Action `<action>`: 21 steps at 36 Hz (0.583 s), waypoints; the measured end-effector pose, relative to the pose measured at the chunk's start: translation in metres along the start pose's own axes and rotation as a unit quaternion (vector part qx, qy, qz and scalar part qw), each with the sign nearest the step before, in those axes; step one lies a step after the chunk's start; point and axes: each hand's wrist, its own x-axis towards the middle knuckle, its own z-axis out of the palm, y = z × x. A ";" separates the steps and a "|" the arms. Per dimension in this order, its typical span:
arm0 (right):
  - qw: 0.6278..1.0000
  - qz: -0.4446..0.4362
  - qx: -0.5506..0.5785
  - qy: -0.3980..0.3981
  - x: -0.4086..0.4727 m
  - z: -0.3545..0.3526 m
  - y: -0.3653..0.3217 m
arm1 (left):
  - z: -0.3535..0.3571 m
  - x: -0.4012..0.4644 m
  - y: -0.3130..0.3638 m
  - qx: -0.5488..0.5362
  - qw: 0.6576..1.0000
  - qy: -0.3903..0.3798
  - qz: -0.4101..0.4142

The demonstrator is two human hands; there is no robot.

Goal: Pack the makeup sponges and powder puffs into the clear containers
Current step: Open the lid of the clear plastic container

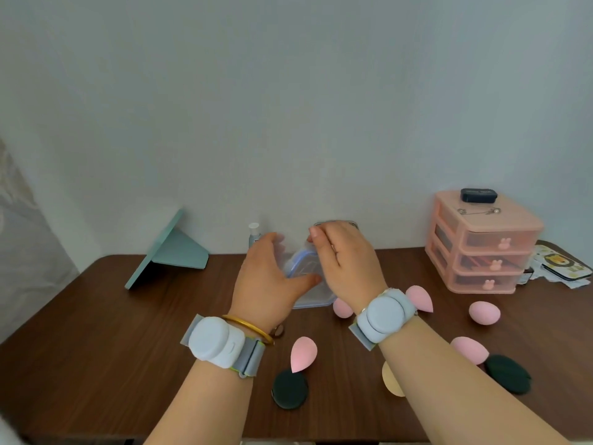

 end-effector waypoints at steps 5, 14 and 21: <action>1.000 -0.022 0.008 -0.005 0.001 0.008 -0.002 | -0.002 -0.001 -0.004 0.002 1.000 -0.029 0.008; 0.997 -0.021 0.041 -0.067 0.003 0.008 -0.008 | -0.010 0.000 -0.005 -0.038 0.995 -0.095 -0.006; 0.998 -0.014 0.020 -0.055 0.001 0.010 -0.005 | -0.014 0.000 -0.004 -0.036 0.993 -0.108 0.007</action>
